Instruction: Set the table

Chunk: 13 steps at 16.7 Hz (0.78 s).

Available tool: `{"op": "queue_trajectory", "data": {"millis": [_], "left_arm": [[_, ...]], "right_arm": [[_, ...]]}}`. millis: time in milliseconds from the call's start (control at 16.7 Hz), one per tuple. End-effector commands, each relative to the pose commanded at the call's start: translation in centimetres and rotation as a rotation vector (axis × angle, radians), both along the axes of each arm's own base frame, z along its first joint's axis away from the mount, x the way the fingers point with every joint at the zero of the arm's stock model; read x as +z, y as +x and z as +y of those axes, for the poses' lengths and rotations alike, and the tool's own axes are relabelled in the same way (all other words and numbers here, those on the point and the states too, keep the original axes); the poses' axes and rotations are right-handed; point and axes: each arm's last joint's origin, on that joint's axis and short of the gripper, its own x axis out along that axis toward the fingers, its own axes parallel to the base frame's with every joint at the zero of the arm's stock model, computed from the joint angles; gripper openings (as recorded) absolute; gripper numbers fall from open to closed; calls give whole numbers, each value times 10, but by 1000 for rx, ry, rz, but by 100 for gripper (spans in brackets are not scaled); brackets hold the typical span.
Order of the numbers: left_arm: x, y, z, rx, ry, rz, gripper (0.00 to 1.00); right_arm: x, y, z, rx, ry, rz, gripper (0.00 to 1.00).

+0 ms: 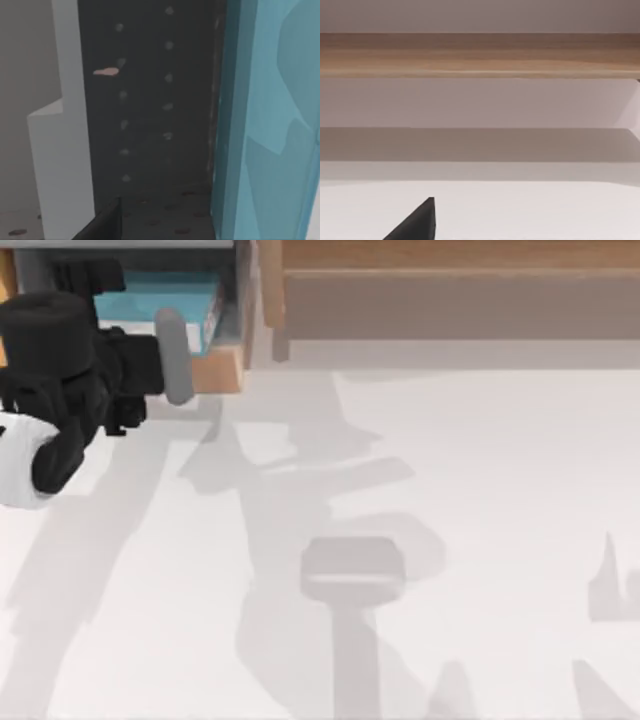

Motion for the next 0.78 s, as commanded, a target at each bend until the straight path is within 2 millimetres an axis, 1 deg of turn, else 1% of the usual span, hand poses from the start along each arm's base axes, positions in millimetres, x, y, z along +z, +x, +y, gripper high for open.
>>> {"op": "queue_trajectory", "data": {"millis": [120, 240, 780], "left_arm": [[0, -1, 0, 1, 1, 1, 100], [2, -7, 1, 5, 0, -3, 100], [2, -45, 0, 0, -1, -5, 100]], "right_arm": [[0, 0, 0, 0, 0, 0, 100], [0, 0, 0, 0, 0, 0, 100], [0, 0, 0, 0, 0, 0, 100]]}}
